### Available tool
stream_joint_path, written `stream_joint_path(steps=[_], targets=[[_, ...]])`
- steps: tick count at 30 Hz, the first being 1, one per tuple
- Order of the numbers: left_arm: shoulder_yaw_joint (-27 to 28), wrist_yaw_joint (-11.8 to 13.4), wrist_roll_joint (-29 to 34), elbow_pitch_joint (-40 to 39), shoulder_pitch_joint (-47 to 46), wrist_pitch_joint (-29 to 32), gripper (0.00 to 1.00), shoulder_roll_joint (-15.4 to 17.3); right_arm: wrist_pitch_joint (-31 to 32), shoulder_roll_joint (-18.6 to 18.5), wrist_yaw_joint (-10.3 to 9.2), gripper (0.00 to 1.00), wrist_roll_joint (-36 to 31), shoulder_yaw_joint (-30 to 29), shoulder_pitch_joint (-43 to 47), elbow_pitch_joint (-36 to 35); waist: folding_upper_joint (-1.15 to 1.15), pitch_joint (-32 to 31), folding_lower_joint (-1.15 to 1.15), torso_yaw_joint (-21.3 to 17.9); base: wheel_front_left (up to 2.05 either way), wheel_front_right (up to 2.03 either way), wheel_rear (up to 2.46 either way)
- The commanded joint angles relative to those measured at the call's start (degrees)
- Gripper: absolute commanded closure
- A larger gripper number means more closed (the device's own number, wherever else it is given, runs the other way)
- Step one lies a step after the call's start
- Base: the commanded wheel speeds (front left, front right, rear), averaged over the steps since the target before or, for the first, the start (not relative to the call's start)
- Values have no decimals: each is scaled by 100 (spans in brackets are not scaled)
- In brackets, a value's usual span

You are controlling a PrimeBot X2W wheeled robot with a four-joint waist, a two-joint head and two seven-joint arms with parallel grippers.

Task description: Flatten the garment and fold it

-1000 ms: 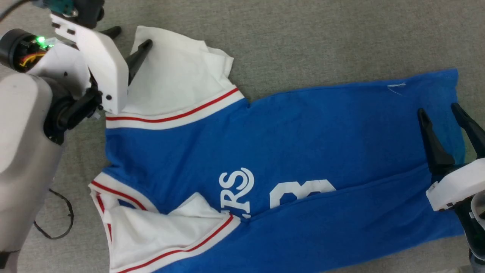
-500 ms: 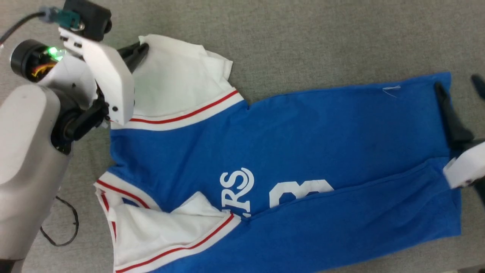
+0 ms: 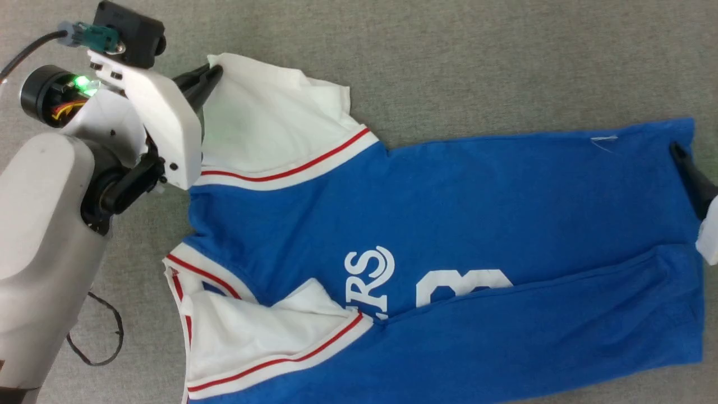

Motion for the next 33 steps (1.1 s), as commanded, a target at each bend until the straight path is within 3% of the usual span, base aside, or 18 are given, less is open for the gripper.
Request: stream_joint_path(steps=[1, 9, 10, 11, 12, 18, 27, 33], targets=[[3, 34, -20, -10, 94, -35, 100, -27, 5, -17, -12, 0, 54, 52, -117, 72, 0, 60, 0, 39, 0, 0, 0], [18, 49, -36, -22, 54, -46, 100, 17, -59, -74, -12, 0, 156, 376, -401, 543, 0, 156, 0, 57, 0, 0, 0], [17, 49, -38, -23, 50, -47, 100, 19, -25, -86, -12, 18, 167, 413, -442, 618, 0, 162, 0, 62, 0, 0, 0], [14, 50, -41, -22, 46, -45, 100, 20, 37, -78, -12, 73, 203, 427, -475, 698, 0, 168, 0, 68, 0, 0, 0], [10, 51, -44, -19, 42, -41, 100, 18, 128, -47, -12, 100, 256, 425, -500, 784, 0, 171, 0, 75, 0, 0, 0], [33, 64, -5, 8, 29, -170, 100, 56, 191, -16, -12, 100, 216, 365, -638, 879, 0, 70, 0, 106, 0, 0, 0], [333, 246, 448, 25, 38, -1562, 100, 84, -497, -131, -12, 100, -86, 284, -805, 790, 0, -428, 0, 191, 0, 0, 0], [408, 372, 573, -278, 588, -2143, 100, 237, -773, -98, -12, 100, -100, 280, -500, 704, 0, -804, 0, 315, 0, 0, 0]])
